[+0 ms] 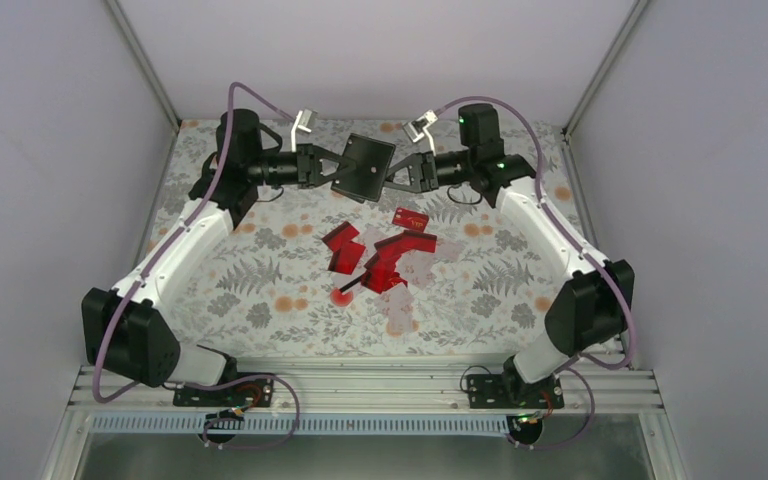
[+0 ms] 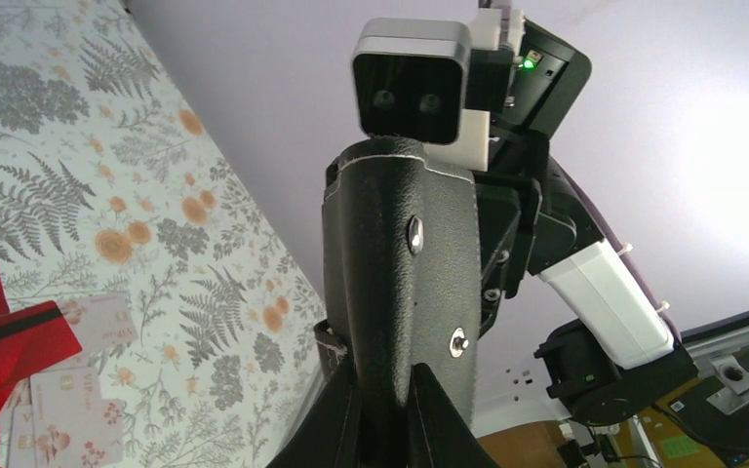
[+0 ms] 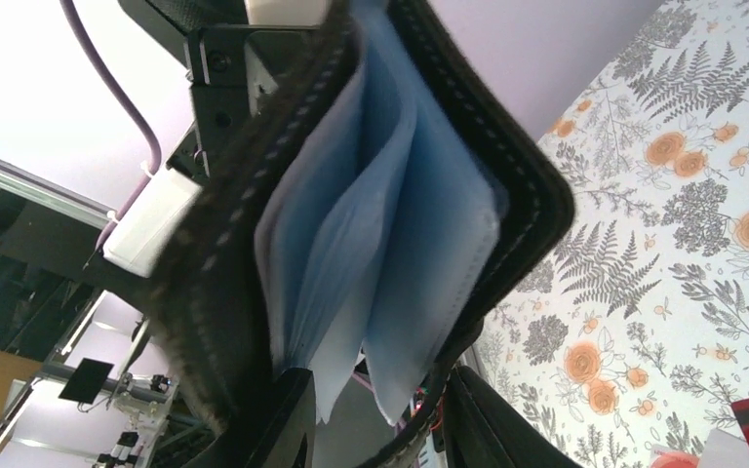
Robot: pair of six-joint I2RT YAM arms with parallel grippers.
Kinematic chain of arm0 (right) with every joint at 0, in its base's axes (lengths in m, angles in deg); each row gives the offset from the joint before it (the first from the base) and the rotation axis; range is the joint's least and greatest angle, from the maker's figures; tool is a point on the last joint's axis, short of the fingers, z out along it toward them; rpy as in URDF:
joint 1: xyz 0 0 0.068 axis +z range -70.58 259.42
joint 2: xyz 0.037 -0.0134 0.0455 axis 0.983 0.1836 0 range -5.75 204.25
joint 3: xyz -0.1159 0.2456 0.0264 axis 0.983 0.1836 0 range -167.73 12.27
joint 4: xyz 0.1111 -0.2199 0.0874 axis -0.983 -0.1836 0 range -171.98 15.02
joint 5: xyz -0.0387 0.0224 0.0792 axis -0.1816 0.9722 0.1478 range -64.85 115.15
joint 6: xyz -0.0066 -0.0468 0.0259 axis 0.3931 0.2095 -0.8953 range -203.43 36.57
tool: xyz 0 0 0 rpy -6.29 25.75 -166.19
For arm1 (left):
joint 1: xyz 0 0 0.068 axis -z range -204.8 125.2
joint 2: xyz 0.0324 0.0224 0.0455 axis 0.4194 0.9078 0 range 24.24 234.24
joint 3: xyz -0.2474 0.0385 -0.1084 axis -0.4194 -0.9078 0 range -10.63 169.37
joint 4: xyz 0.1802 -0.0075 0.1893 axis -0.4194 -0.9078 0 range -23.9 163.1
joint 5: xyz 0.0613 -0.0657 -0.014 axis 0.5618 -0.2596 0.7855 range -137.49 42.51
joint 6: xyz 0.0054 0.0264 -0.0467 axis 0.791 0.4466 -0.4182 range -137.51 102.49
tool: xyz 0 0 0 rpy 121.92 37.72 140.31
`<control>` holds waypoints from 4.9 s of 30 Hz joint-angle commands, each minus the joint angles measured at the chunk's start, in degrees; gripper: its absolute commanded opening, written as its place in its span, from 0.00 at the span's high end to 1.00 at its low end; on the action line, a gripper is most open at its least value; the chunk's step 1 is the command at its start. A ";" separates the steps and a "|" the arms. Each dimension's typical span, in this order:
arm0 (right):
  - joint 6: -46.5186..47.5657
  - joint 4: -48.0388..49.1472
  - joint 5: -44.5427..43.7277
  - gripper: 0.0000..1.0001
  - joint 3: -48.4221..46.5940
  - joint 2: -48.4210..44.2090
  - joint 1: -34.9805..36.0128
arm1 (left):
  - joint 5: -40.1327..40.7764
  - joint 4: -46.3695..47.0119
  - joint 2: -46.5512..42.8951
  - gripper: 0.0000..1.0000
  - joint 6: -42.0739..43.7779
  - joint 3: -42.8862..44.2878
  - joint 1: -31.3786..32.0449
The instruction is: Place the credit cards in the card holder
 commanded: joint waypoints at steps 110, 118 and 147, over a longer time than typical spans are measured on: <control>-1.83 -32.67 -23.22 0.96 -20.15 42.26 19.16 | 78.14 -43.06 0.96 0.34 21.00 -15.07 16.93; -1.19 -32.43 -23.42 0.96 -19.84 42.51 19.00 | 74.15 -40.54 0.58 0.37 20.83 -18.79 9.95; 1.07 -30.32 -29.75 0.86 -17.75 43.64 17.86 | 61.92 -36.93 2.54 0.44 20.35 -22.84 -0.38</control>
